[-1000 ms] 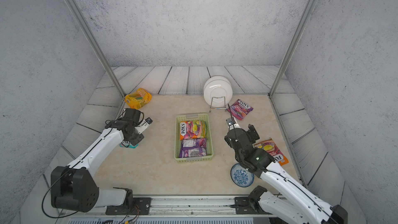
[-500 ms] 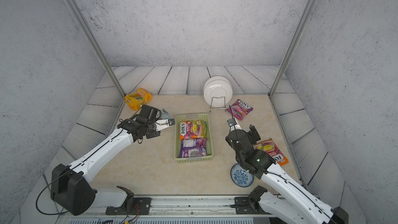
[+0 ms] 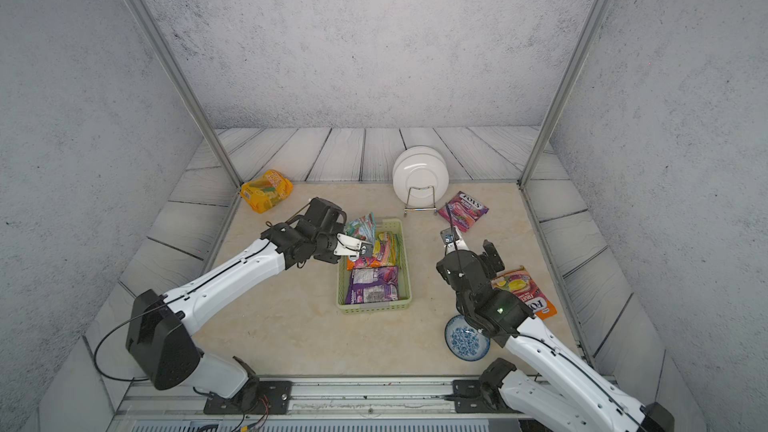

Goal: Put the candies in the basket
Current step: Place the candy in the basket.

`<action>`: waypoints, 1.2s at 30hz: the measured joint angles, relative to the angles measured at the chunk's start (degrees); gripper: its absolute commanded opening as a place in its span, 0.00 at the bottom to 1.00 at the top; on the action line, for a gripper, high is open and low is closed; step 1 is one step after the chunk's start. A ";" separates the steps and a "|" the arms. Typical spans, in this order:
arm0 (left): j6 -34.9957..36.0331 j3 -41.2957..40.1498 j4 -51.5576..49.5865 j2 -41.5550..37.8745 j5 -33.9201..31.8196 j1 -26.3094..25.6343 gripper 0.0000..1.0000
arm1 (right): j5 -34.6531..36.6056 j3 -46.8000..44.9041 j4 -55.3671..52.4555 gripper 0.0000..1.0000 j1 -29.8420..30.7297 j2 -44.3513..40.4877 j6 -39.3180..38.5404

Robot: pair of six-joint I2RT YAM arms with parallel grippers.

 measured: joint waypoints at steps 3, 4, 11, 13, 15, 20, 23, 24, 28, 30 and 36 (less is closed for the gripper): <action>0.31 2.51 0.22 3.74 0.04 -1.27 0.00 | 0.02 -0.02 0.26 1.00 -0.20 -0.37 -0.02; 0.26 3.69 0.28 5.11 0.00 -1.60 0.00 | 0.02 -0.11 0.42 1.00 -0.28 -0.59 -0.04; -1.60 9.49 0.79 13.00 -2.69 -2.71 0.00 | 0.04 -0.61 0.52 1.00 -0.57 -1.95 -0.20; -2.12 9.46 1.03 14.27 -4.13 -2.75 0.00 | 0.04 -0.76 0.55 1.00 -0.63 -2.32 -0.24; -2.56 9.44 1.53 15.63 -5.62 -2.73 0.00 | 0.00 -0.79 0.55 1.00 -0.72 -2.43 -0.24; -3.19 8.20 4.11 17.88 -8.11 -2.58 0.01 | 0.00 -0.79 0.61 1.00 -0.83 -2.43 -0.24; -3.67 7.32 5.40 17.92 -8.13 -2.43 0.07 | -0.07 -0.79 0.70 1.00 -0.94 -2.40 -0.22; -3.78 7.19 5.90 17.94 -8.13 -2.43 0.10 | -0.07 -0.79 0.72 1.00 -0.94 -2.40 -0.22; -3.69 6.05 7.63 17.94 -8.24 -2.45 0.44 | -0.04 -0.81 0.85 1.00 -1.11 -2.43 -0.26; -3.56 4.79 8.63 17.90 -8.17 -2.45 0.71 | -0.04 -0.81 0.92 1.00 -1.11 -2.40 -0.26; -4.09 1.46 5.79 15.32 -6.91 -2.32 0.89 | -0.04 -0.81 0.94 1.00 -1.42 -2.40 -0.33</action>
